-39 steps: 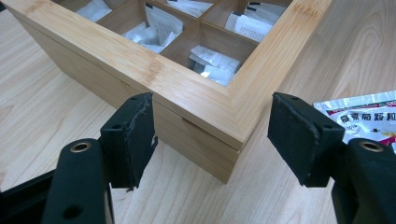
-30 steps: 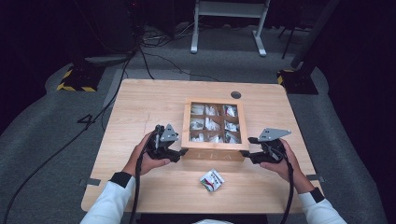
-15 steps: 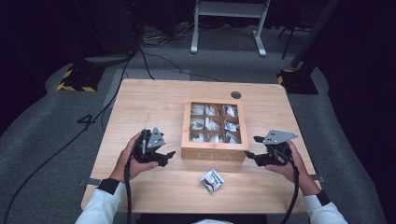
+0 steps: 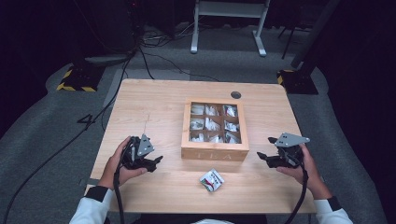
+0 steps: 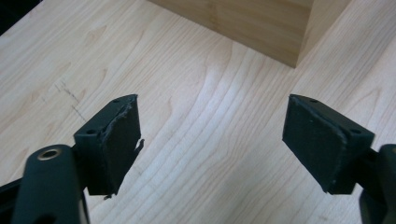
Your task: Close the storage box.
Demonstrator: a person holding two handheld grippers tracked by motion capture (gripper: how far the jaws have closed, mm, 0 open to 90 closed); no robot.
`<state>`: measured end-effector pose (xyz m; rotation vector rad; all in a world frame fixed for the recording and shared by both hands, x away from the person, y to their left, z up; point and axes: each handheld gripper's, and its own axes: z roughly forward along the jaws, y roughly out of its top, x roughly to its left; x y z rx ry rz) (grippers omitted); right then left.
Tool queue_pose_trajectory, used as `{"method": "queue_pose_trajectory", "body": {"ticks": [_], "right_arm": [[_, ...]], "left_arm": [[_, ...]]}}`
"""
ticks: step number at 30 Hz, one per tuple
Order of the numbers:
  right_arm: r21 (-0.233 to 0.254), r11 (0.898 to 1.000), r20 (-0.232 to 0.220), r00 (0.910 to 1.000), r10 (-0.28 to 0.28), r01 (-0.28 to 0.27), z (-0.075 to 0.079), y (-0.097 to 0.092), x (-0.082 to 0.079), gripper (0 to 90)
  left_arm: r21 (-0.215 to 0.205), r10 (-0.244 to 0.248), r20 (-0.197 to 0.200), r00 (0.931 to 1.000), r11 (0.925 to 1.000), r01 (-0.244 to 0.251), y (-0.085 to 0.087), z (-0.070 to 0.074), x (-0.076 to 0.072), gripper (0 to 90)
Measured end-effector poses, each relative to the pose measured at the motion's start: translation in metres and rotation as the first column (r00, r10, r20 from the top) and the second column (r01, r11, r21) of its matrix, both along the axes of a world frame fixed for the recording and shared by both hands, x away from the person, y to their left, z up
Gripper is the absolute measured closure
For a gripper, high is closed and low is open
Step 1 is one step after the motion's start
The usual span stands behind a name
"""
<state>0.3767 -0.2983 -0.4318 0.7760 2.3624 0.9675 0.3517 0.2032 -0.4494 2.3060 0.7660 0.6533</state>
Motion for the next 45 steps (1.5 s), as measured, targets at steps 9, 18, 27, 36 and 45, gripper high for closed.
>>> {"method": "queue_pose_trajectory", "body": {"ticks": [9, 18, 27, 36, 45], "right_arm": [[-0.011, 0.997, -0.013, 0.9973, -0.072, 0.072, -0.013, -0.027, -0.004, 26.8], [0.020, 0.987, -0.050, 0.9862, -0.158, 0.159, -0.032, -0.056, -0.010, 26.9], [0.071, 0.974, -0.105, 0.9722, -0.209, 0.217, -0.050, -0.082, -0.019, 27.2], [0.122, 0.952, -0.154, 0.9533, -0.259, 0.279, -0.063, -0.098, -0.029, 26.6], [0.125, 0.933, -0.158, 0.9347, -0.318, 0.338, -0.071, -0.104, -0.035, 25.4]], "left_arm": [[0.033, 0.026, -0.005, 0.9996, 0.9991, -0.026, 0.012, -0.014, -0.007, 19.0], [0.027, 0.070, -0.058, 0.9959, 0.9973, -0.069, 0.030, -0.033, -0.013, 18.9], [-0.057, 0.122, -0.123, 0.9849, 0.9900, -0.130, 0.049, -0.044, -0.019, 20.0], [-0.152, 0.134, -0.200, 0.9705, 0.9744, -0.166, 0.067, -0.053, -0.020, 19.8], [-0.176, 0.158, -0.204, 0.9661, 0.9648, -0.195, 0.072, -0.055, -0.025, 19.4]]}}
